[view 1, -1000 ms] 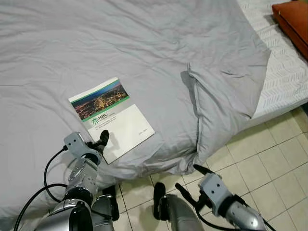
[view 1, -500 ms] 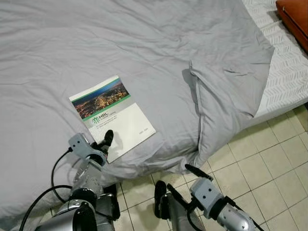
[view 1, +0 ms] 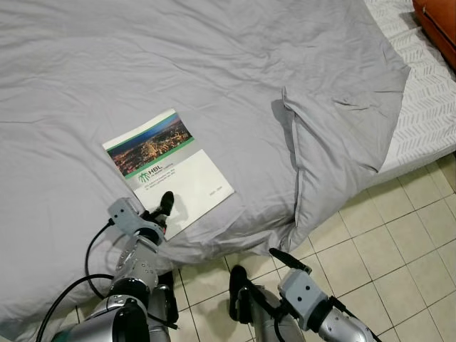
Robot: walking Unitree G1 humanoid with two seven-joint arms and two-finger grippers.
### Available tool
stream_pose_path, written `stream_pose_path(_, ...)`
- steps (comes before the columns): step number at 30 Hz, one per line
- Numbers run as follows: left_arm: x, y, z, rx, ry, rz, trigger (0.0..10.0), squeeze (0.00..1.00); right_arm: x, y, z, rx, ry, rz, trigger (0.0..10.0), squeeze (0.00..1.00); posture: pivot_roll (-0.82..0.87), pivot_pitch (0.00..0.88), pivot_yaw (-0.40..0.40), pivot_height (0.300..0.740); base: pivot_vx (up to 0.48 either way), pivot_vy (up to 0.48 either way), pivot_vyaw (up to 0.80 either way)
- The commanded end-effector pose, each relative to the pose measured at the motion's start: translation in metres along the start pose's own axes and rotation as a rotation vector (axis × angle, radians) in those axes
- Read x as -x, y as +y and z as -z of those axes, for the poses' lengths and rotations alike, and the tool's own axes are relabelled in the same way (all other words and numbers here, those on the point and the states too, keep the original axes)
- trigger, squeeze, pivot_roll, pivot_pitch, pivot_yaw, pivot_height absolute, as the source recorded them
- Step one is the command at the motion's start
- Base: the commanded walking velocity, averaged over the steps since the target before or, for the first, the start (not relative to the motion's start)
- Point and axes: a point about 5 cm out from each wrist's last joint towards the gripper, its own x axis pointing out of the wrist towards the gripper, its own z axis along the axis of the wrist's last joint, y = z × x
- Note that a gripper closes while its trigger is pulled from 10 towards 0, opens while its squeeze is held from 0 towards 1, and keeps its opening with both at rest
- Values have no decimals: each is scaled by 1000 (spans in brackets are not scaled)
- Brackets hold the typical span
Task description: Clean up the room
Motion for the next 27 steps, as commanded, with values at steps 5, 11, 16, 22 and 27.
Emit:
stream_pose_path(5,16,10,48,75,187,-62,7412,0,14,11,8,-14,41,-30,10000,0,-275,623,-191,740,0,0,0)
stream_pose_path(11,17,13,47,50,203,-91,0,0,18,14,8,-21,47,-33,10000,0,-278,626,-193,740,0,0,0)
stream_pose_path(16,21,21,51,35,213,-127,0,0,24,16,7,-27,54,-32,10000,0,-286,622,-194,740,0,0,0)
stream_pose_path(22,26,26,57,36,229,-149,0,0,30,17,8,-33,66,-26,10000,0,-293,626,-196,740,0,0,0)
stream_pose_path(27,27,27,56,32,212,-159,0,0,31,18,10,-40,76,-24,10000,0,-284,618,-188,740,0,0,0)
